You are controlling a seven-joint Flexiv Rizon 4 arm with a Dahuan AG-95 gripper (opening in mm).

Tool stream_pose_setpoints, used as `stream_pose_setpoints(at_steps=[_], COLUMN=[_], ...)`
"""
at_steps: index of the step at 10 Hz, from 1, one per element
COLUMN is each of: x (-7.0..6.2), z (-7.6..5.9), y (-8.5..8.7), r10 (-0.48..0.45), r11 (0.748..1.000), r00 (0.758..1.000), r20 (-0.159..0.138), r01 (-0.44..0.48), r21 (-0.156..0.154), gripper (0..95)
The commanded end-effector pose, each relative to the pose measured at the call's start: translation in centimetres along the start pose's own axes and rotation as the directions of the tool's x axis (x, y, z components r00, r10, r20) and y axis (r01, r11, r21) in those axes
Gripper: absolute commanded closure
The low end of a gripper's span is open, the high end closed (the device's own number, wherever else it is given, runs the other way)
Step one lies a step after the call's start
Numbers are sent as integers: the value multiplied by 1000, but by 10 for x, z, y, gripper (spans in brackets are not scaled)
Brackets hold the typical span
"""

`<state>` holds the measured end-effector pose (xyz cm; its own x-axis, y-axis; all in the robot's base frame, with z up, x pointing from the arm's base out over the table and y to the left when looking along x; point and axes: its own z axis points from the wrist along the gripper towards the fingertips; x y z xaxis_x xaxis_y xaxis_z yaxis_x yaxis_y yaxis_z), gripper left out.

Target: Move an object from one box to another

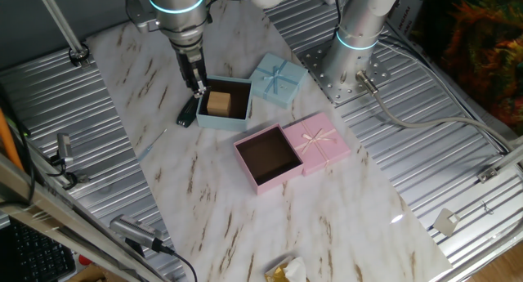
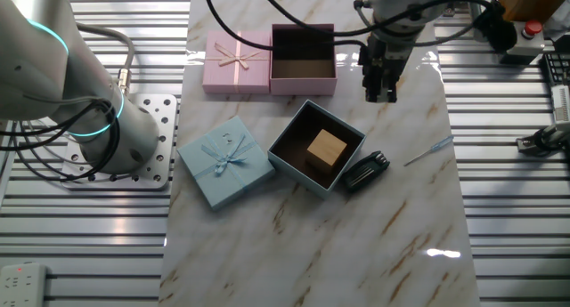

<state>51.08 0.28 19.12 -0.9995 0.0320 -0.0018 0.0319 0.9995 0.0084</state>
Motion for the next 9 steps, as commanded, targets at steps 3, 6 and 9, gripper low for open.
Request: stream_pose_setpoints(at_steps=[3, 6, 9], x=[-1, 1, 24], z=[1, 1, 6], y=[0, 0, 3], r10=[-14, -70, -245], r11=[1000, 997, 969], r00=[1000, 997, 968], r20=[-8, -23, -55], r01=[14, 69, 244], r21=[-22, -15, -25], gripper=[950, 950, 950])
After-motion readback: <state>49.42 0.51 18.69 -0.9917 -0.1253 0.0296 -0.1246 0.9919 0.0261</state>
